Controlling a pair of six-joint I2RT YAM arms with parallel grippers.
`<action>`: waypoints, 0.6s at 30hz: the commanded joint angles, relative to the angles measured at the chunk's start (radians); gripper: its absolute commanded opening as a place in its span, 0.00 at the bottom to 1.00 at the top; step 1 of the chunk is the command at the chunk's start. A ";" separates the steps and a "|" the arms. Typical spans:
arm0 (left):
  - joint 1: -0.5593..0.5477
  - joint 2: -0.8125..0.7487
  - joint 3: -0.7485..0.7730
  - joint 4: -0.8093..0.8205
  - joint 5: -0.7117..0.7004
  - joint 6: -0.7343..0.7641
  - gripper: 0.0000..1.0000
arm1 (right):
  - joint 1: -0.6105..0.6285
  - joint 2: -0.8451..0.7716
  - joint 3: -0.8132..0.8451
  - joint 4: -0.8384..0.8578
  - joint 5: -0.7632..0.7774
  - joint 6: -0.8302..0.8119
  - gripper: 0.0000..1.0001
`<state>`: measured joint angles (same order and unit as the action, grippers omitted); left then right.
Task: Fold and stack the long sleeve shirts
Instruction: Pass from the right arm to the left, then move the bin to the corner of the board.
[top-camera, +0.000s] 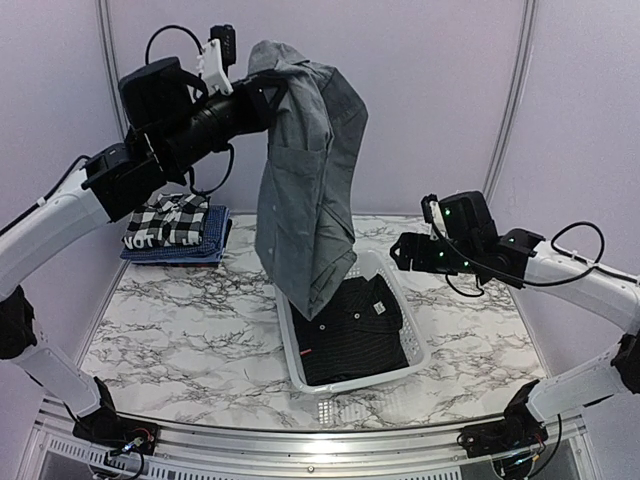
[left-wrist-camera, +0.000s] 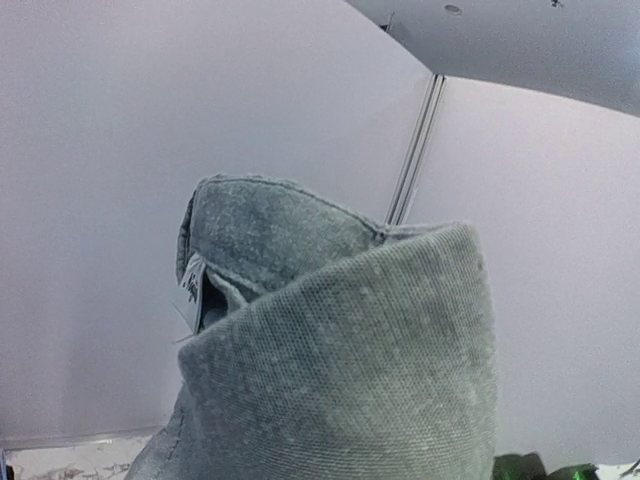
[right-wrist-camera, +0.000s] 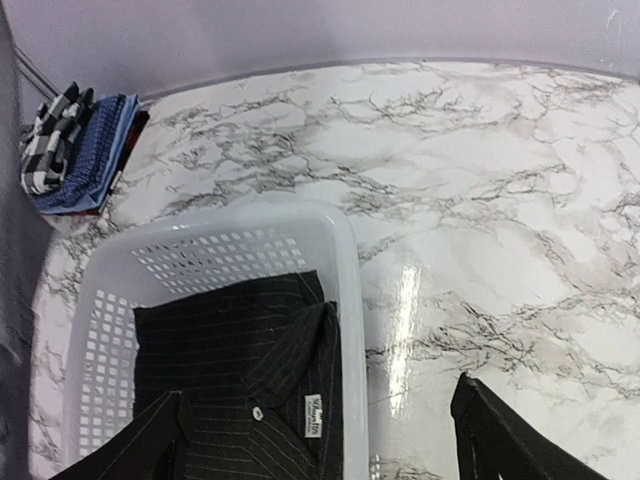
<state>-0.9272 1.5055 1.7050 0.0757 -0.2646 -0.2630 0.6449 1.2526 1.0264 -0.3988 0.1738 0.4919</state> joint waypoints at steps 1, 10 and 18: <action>0.007 0.012 0.111 0.001 -0.010 0.083 0.00 | -0.002 -0.007 -0.059 -0.018 -0.002 -0.024 0.86; 0.018 -0.054 0.129 -0.009 -0.136 0.170 0.00 | 0.039 0.038 -0.035 -0.026 -0.008 -0.028 0.85; 0.034 -0.129 0.210 0.008 -0.183 0.283 0.00 | 0.235 0.191 0.142 0.011 -0.034 -0.001 0.87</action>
<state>-0.8993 1.4528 1.8313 0.0242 -0.4068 -0.0715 0.8074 1.3582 1.0821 -0.4339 0.1631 0.4740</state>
